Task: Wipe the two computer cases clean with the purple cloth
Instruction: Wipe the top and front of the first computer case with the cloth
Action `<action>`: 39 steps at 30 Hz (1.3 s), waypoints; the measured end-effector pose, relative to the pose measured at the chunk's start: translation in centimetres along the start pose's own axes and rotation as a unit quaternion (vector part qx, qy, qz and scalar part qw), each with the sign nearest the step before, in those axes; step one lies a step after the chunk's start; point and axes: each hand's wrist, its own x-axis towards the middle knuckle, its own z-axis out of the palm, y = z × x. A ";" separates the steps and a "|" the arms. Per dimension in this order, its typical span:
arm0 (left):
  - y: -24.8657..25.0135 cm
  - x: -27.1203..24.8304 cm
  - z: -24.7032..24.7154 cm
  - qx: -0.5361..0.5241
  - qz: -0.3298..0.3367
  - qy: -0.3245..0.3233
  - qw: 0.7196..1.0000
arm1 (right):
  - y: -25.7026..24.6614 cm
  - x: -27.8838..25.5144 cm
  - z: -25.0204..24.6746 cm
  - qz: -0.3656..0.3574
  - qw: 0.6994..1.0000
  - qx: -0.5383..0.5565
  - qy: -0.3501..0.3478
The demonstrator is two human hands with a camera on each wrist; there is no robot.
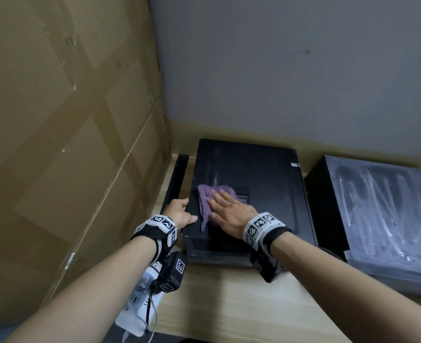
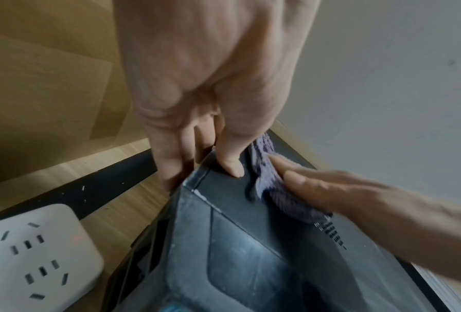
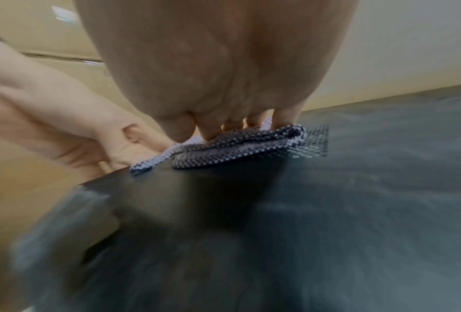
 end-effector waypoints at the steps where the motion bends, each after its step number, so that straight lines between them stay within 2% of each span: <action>1: -0.4 0.3 0.0 -0.001 0.007 -0.002 1.000 | 0.3 1.1 -0.5 0.011 1.000 0.003 0.000; 6: 0.1 -1.1 0.0 -0.002 0.023 -0.004 1.000 | 4.0 6.9 -2.8 0.060 0.998 0.024 0.000; 10: 1.0 -2.3 0.1 0.006 0.021 0.007 1.000 | 4.8 8.3 -3.5 0.082 0.996 0.042 -0.001; 13: 1.7 -3.2 -0.1 -0.016 0.018 0.000 1.000 | 3.5 6.7 -3.7 0.070 0.997 0.041 0.009; 15: 2.2 -3.9 -0.4 -0.041 0.013 -0.029 0.999 | 2.0 5.1 -3.2 0.043 0.998 0.037 0.009; 20: 2.9 -6.6 -1.5 -0.130 -0.066 -0.074 0.987 | -0.6 1.8 -0.4 -0.011 0.999 0.018 0.033; 25: 4.0 -8.6 -0.1 -0.136 -0.078 -0.035 0.987 | -2.0 -2.6 1.9 -0.049 0.997 0.028 0.051; 28: 4.9 -9.4 1.2 -0.064 -0.055 0.021 0.996 | -2.7 -5.6 3.2 -0.069 0.993 0.048 0.087; 31: 4.6 -10.2 2.2 0.098 -0.011 0.036 0.994 | -1.5 -7.9 4.5 -0.070 0.983 0.048 0.164; 33: 4.2 -11.3 2.9 0.231 0.044 0.036 0.971 | 0.6 -9.2 5.5 -0.056 0.977 0.045 0.201; 35: 3.8 -12.2 3.8 0.363 0.113 -0.003 0.925 | 3.1 -10.8 6.3 -0.028 0.972 0.046 0.227; 37: 3.4 -13.0 4.8 0.472 0.130 -0.060 0.870 | 5.5 -12.5 6.9 0.011 0.968 0.058 0.244; 39: 3.2 -13.4 5.4 0.534 0.119 -0.074 0.834 | 7.8 -14.1 7.7 0.044 0.962 0.063 0.263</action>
